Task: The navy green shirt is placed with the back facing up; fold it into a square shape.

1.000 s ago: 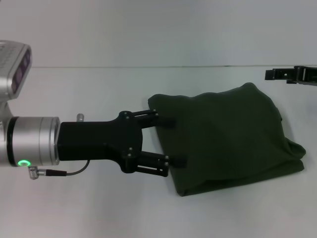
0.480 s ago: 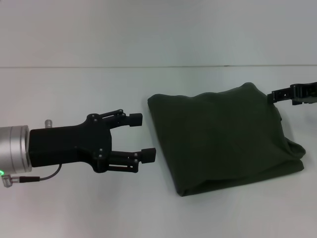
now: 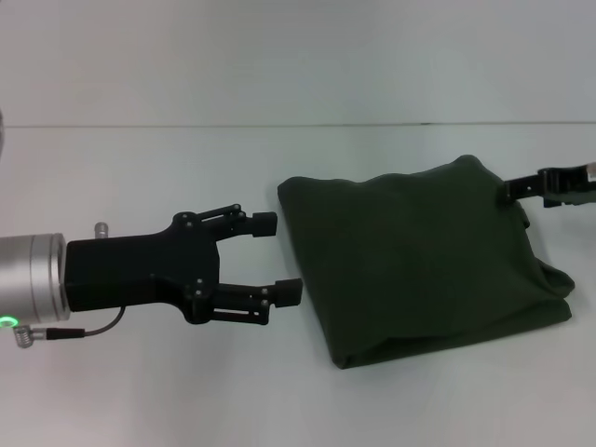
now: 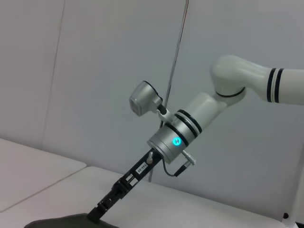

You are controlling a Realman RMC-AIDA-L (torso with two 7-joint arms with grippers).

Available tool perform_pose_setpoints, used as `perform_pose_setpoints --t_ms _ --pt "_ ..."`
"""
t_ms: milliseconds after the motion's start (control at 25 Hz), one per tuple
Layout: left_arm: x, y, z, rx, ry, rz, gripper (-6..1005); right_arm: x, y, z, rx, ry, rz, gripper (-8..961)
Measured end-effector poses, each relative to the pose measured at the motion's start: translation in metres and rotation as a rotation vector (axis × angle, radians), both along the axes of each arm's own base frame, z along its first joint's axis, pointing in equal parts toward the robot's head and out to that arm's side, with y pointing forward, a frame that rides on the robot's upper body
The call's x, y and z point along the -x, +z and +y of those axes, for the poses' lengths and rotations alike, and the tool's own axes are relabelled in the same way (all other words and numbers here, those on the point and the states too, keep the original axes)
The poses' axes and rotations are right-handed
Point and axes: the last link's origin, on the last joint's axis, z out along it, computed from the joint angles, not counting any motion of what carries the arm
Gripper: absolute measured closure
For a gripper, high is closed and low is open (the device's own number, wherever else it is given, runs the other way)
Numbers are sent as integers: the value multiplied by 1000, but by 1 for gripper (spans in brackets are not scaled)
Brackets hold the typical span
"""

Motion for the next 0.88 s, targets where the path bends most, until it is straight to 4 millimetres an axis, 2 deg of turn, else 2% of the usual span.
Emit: perform_pose_setpoints --t_ms 280,880 --pt "3 1 -2 -3 6 -2 42 12 -7 5 3 19 33 101" --pt "2 1 -3 0 4 -4 46 13 -23 8 7 30 70 102"
